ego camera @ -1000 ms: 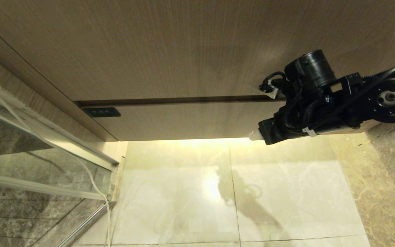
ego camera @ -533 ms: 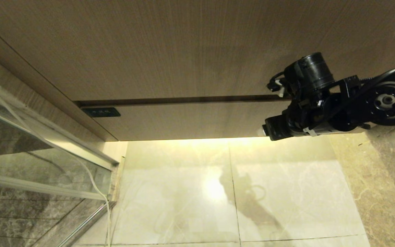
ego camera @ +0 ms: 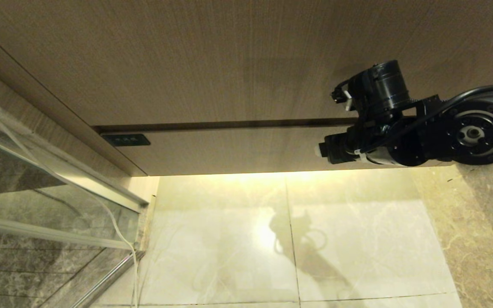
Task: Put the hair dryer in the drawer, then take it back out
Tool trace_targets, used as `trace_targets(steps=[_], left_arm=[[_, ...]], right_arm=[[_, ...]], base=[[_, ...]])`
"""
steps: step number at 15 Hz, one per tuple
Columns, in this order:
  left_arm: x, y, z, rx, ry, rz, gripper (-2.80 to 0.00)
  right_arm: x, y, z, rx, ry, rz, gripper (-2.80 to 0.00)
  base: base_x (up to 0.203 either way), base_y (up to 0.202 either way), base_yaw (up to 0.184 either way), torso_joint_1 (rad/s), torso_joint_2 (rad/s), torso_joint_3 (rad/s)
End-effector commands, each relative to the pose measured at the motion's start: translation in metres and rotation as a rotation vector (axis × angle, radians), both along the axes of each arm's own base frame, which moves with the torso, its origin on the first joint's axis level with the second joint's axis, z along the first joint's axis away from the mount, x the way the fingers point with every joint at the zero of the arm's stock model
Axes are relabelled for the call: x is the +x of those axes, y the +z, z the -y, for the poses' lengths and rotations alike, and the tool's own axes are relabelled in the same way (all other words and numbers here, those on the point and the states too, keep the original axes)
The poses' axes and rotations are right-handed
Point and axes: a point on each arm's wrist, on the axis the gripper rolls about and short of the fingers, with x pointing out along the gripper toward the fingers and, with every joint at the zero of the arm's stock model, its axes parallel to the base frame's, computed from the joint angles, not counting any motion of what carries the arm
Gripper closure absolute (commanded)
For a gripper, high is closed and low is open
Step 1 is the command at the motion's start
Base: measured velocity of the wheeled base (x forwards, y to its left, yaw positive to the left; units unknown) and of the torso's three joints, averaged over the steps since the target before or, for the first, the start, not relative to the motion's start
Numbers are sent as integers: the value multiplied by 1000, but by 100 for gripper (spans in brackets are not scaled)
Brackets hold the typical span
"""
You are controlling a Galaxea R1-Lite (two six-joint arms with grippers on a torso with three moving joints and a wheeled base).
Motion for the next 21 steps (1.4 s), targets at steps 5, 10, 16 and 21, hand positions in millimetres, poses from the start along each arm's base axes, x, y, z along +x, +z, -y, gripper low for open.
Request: trace_targets(steps=[5,10,16,21], left_arm=[[0,0,0,1,-1,0,-280],[0,0,0,2,0,0,-280],[0,0,0,0,-1,0,-280],[0,0,0,2,0,0,-280]], right_arm=[[8,13,-13,225,-4,78,-280],[5,17,-22,510,-42,8,-280],[-3,13,-18,483,-89,-65,-280],[-2,8,-32,815,-275,-127,-280]], base=[[0,0,0,0,0,0],[0,0,0,0,0,0],[0,0,0,0,0,0],[0,0,0,0,0,0]])
